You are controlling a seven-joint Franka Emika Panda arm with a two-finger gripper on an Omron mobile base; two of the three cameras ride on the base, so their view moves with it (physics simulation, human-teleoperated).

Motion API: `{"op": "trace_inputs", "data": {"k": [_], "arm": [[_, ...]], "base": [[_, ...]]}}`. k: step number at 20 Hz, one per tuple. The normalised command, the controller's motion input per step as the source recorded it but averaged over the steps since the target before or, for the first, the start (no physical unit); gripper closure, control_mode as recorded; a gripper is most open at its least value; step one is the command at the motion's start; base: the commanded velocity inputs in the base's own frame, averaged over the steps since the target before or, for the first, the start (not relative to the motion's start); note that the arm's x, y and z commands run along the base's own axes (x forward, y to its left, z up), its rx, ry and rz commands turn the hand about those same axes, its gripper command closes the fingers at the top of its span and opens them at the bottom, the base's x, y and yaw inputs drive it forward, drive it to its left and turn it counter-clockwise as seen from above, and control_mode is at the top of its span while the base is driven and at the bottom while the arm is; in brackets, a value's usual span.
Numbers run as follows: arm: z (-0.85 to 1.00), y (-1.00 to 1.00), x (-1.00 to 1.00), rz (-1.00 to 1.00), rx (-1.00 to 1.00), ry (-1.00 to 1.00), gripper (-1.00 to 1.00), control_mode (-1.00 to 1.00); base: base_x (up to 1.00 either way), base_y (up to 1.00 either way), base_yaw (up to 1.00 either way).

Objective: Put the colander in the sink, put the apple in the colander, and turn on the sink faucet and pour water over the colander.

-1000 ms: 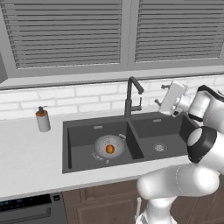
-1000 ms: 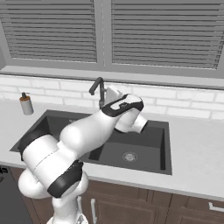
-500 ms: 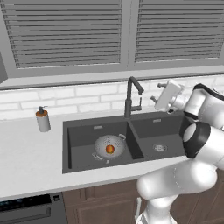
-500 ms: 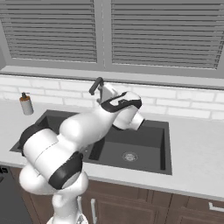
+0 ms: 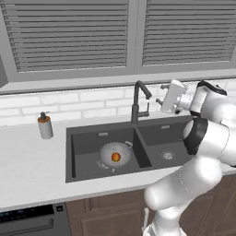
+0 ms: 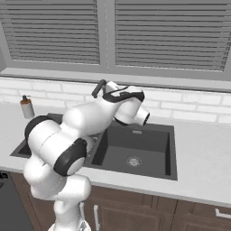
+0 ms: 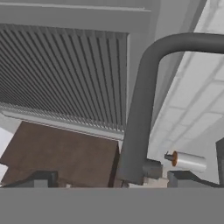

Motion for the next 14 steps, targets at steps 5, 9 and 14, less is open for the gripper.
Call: {"op": "trace_inputs", "data": {"k": [5,9,14], "arm": [[-0.43,-0.01,0.56,0.02,0.00,0.07,-1.00,-1.00],[-0.35,-0.03,0.52,0.02,0.00,0.03,-1.00,-1.00],[-0.01,-0.04,0.35,0.03,0.01,0.00,-1.00,-1.00]], "base": [[0.00,0.00,0.00],[0.00,0.00,0.00],[0.00,0.00,0.00]]}}
